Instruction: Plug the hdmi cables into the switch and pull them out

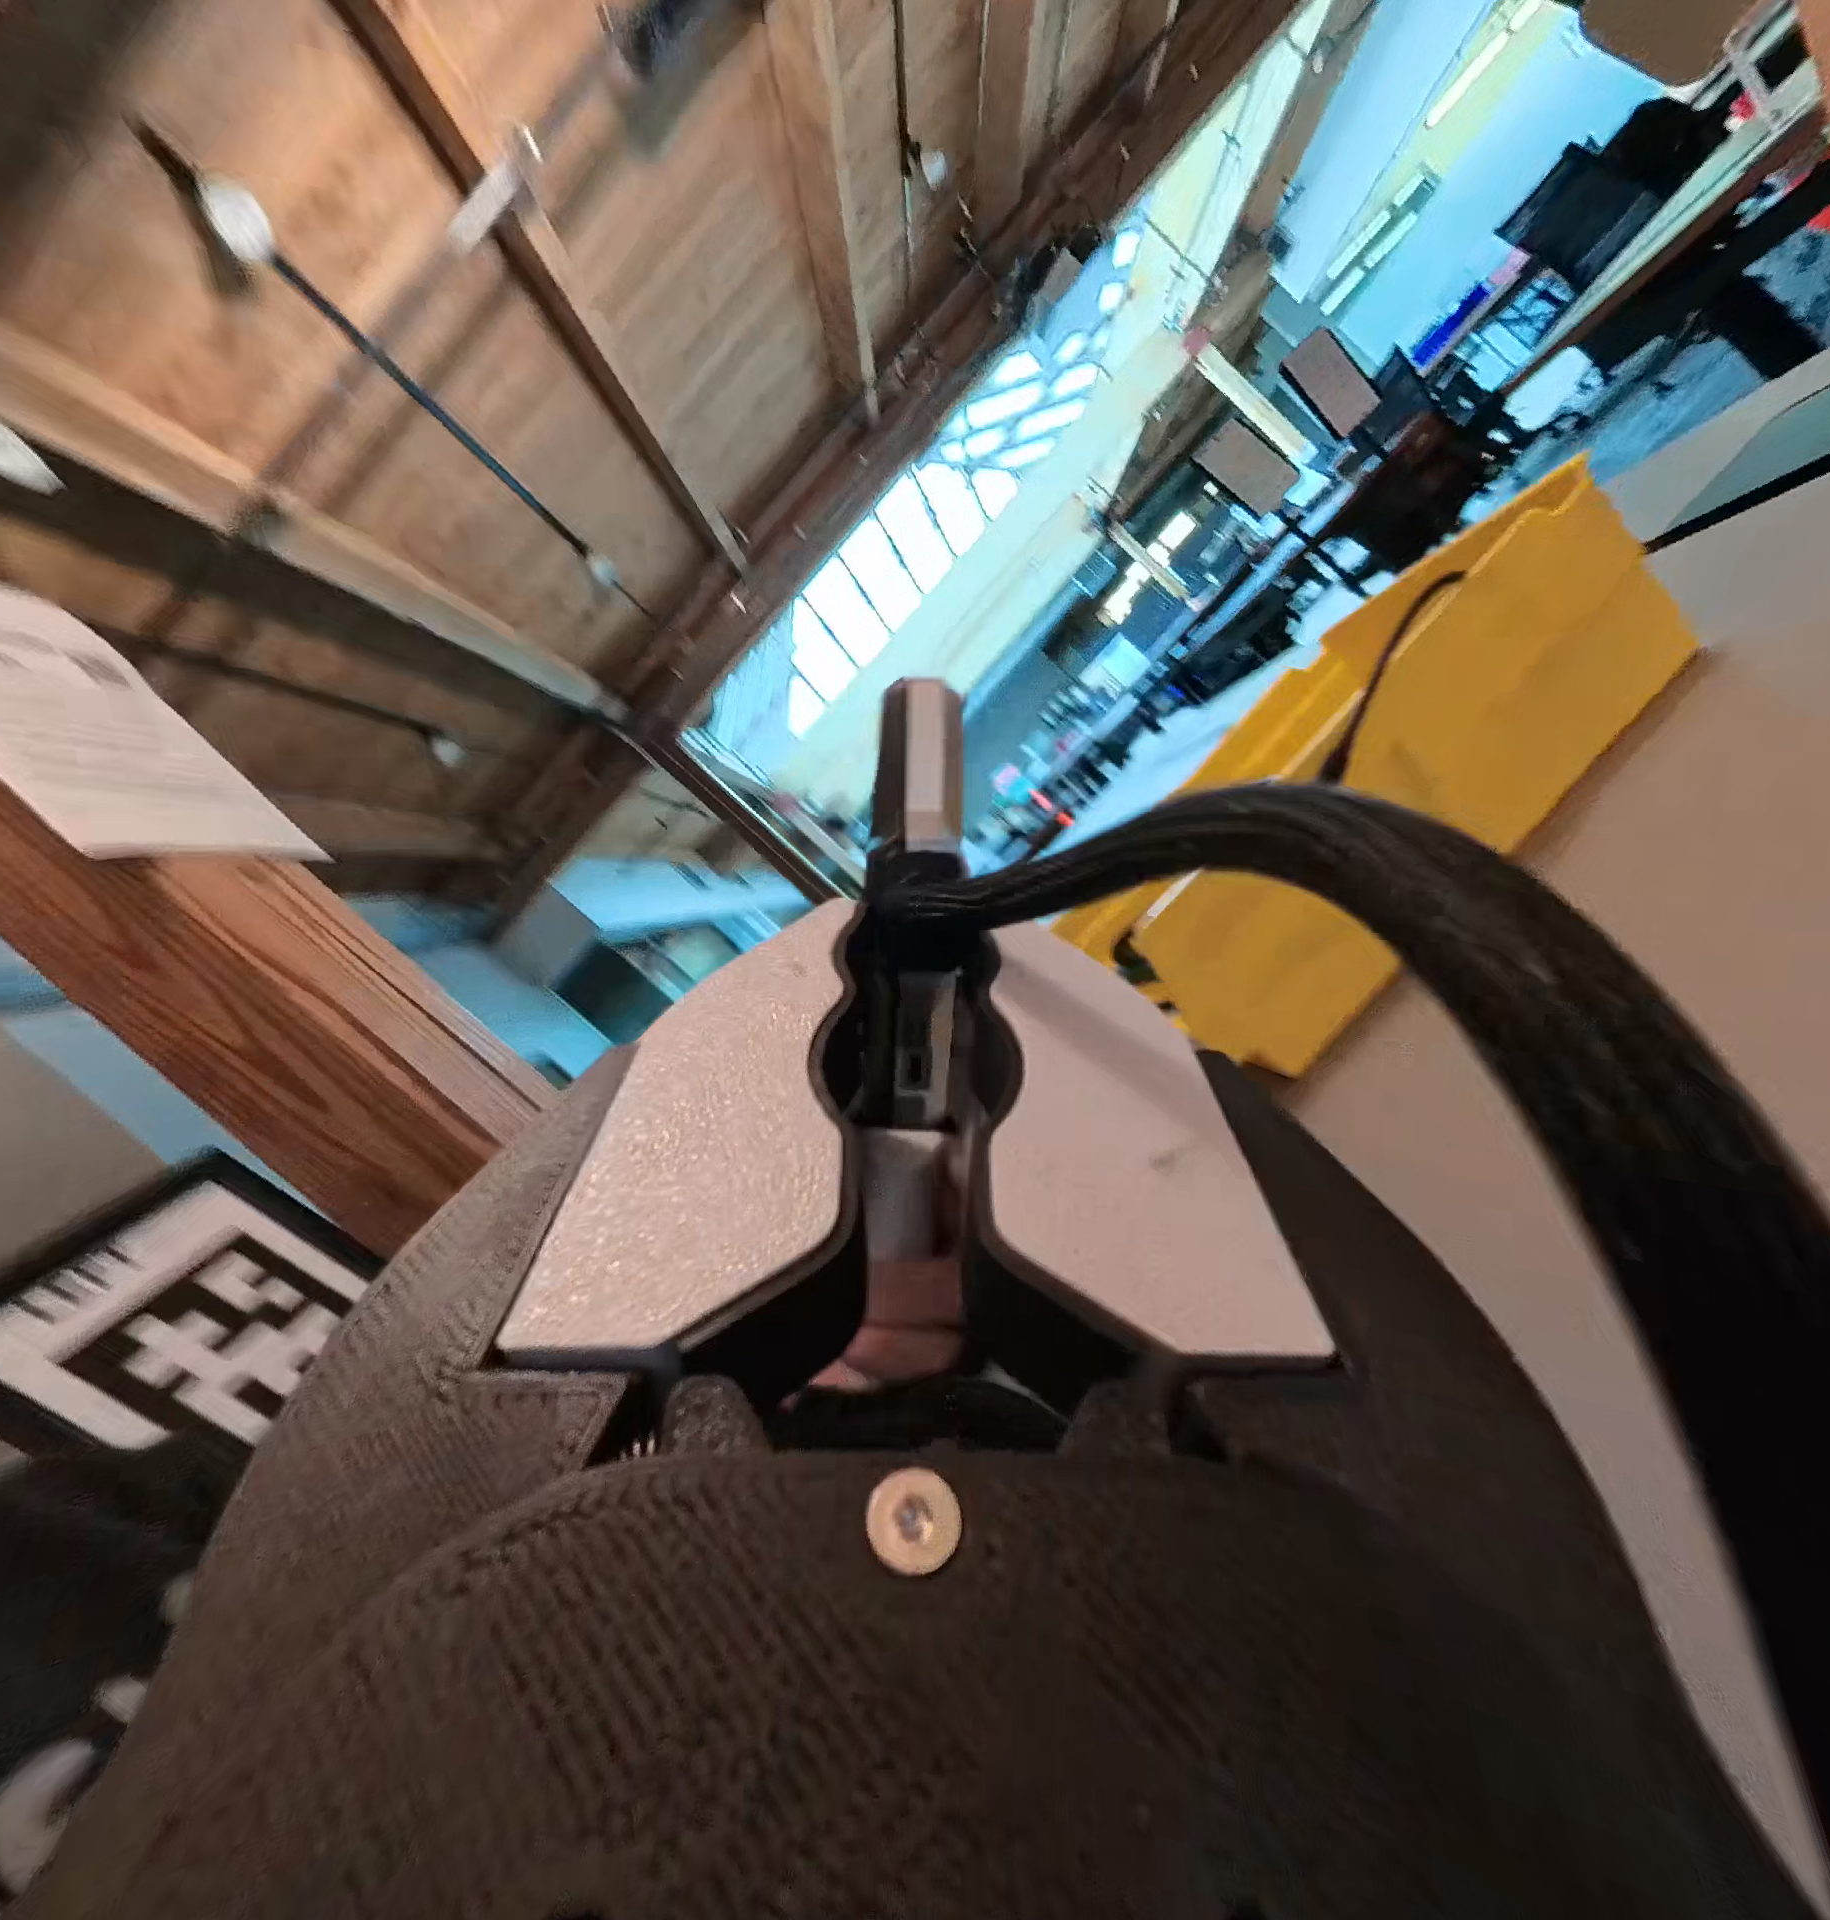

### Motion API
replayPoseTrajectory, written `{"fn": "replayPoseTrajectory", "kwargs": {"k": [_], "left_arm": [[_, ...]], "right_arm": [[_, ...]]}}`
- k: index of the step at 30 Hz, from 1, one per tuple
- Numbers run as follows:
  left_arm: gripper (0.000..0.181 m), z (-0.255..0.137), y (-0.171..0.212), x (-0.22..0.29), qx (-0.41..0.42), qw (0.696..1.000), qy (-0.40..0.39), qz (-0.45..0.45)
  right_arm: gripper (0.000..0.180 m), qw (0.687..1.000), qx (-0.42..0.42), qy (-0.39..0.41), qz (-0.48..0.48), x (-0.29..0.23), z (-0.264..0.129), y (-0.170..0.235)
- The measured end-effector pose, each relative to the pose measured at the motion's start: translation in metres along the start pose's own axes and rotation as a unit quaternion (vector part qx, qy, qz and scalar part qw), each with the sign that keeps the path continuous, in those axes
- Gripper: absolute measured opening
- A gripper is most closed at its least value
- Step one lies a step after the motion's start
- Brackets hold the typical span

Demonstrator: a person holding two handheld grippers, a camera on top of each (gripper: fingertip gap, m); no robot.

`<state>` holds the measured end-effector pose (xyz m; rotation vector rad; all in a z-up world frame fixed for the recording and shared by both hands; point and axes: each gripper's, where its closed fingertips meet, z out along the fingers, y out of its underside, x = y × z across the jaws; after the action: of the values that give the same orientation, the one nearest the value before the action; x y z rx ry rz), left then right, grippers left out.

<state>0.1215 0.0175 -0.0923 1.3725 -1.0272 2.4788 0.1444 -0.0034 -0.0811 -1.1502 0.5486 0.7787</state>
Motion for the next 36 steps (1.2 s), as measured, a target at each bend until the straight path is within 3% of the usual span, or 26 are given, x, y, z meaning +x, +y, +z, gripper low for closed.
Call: {"fn": "replayPoseTrajectory", "kwargs": {"k": [4, 6, 8, 12, 15, 16, 18, 22, 25, 28, 32, 36], "left_arm": [[0.020, -0.005, -0.007, -0.020, 0.047, 0.995, -0.030, -0.080], [0.020, -0.007, -0.014, -0.028, 0.063, 0.993, -0.039, -0.097], [0.020, -0.009, -0.020, -0.030, 0.069, 0.990, -0.037, -0.113], [0.020, -0.010, -0.024, -0.028, 0.065, 0.991, -0.051, -0.101], [0.020, -0.003, -0.016, -0.019, 0.035, 0.992, -0.029, -0.117], [0.021, 0.000, -0.011, -0.016, 0.022, 0.992, -0.026, -0.120], [0.020, 0.004, -0.001, -0.009, -0.005, 0.992, -0.014, -0.125], [0.020, 0.005, 0.013, -0.002, -0.045, 0.991, -0.004, -0.123], [0.020, 0.005, 0.019, -0.002, -0.052, 0.989, 0.003, -0.139], [0.020, 0.007, 0.019, -0.004, -0.034, 0.986, 0.011, -0.161], [0.020, 0.006, 0.013, -0.013, -0.010, 0.986, -0.004, -0.164], [0.022, 0.004, 0.008, -0.019, -0.009, 0.993, -0.025, -0.119]], "right_arm": [[0.064, 0.981, -0.149, 0.046, -0.118, -0.002, -0.001, 0.029], [0.069, 0.948, -0.252, 0.043, -0.188, -0.015, -0.013, 0.048], [0.070, 0.904, -0.297, 0.049, -0.303, -0.028, -0.028, 0.045], [0.065, 0.787, -0.158, 0.105, -0.587, -0.057, -0.042, -0.016], [0.065, 0.714, -0.136, 0.107, -0.678, -0.055, -0.042, -0.030], [0.066, 0.710, -0.140, 0.093, -0.683, -0.047, -0.040, -0.027], [0.064, 0.732, -0.156, 0.075, -0.659, -0.026, -0.036, -0.019], [0.039, 0.722, -0.202, 0.043, -0.661, 0.003, -0.035, 0.001], [0.029, 0.731, -0.172, 0.011, -0.660, 0.004, -0.030, 0.007], [0.027, 0.751, -0.141, -0.033, -0.644, -0.003, -0.027, 0.016], [0.023, 0.768, -0.128, -0.007, -0.627, 0.008, -0.023, 0.015], [0.022, 0.814, -0.131, -0.002, -0.566, 0.017, -0.019, 0.016]]}}
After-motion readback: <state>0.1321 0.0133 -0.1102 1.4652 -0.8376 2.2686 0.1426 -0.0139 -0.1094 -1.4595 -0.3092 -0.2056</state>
